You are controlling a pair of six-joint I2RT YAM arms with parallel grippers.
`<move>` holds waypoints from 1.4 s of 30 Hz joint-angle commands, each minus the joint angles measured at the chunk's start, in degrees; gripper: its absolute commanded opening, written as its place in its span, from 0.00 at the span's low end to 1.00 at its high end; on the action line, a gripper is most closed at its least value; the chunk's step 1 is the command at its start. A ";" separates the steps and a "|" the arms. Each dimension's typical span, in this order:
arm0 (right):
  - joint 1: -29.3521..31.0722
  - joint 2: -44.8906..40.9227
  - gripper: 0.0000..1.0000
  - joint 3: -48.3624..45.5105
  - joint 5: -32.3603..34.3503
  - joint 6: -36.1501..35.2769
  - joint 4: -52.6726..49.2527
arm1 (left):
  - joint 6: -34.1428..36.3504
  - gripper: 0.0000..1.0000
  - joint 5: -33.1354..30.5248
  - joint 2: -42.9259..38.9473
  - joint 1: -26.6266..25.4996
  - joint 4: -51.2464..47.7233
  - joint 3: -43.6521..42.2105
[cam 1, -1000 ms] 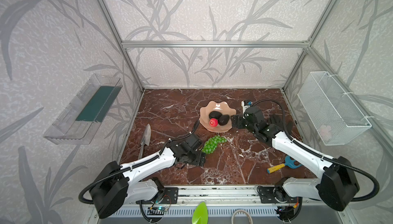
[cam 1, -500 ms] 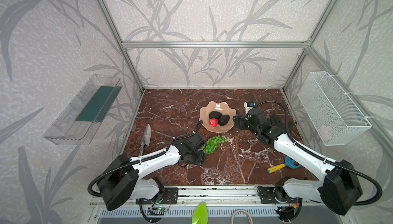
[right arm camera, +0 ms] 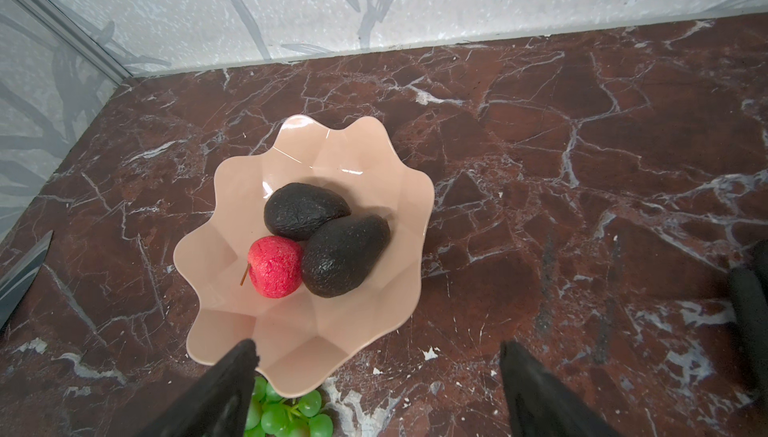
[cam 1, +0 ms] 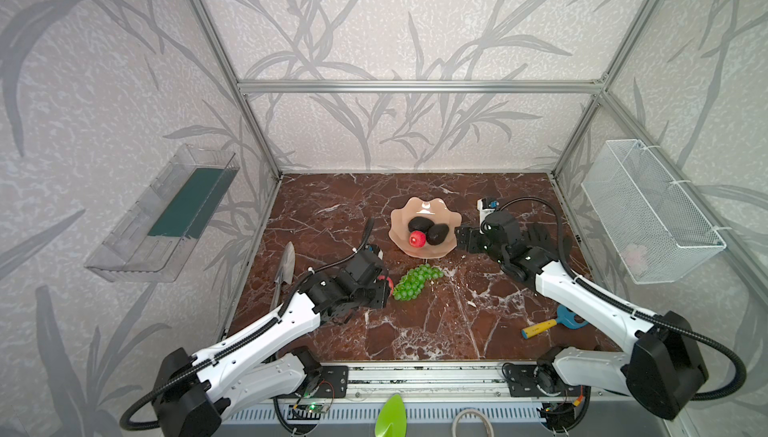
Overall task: Place and organize the fake fruits in the fruit bowl
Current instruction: 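Carry the red apple with the left gripper and release it into the bowl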
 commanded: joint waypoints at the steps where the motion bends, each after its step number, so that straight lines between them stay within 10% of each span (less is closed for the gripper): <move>1: -0.34 -1.69 0.91 -1.07 -0.02 0.64 0.83 | 3.81 0.53 0.21 2.62 4.26 1.72 3.91; 21: -0.43 -7.56 0.91 -3.85 0.98 1.17 -3.72 | 9.99 0.52 8.67 41.78 14.53 13.13 30.73; 42: -1.02 -7.05 0.91 -2.28 1.07 -0.23 -4.58 | 8.56 0.55 11.63 56.17 14.99 9.50 41.46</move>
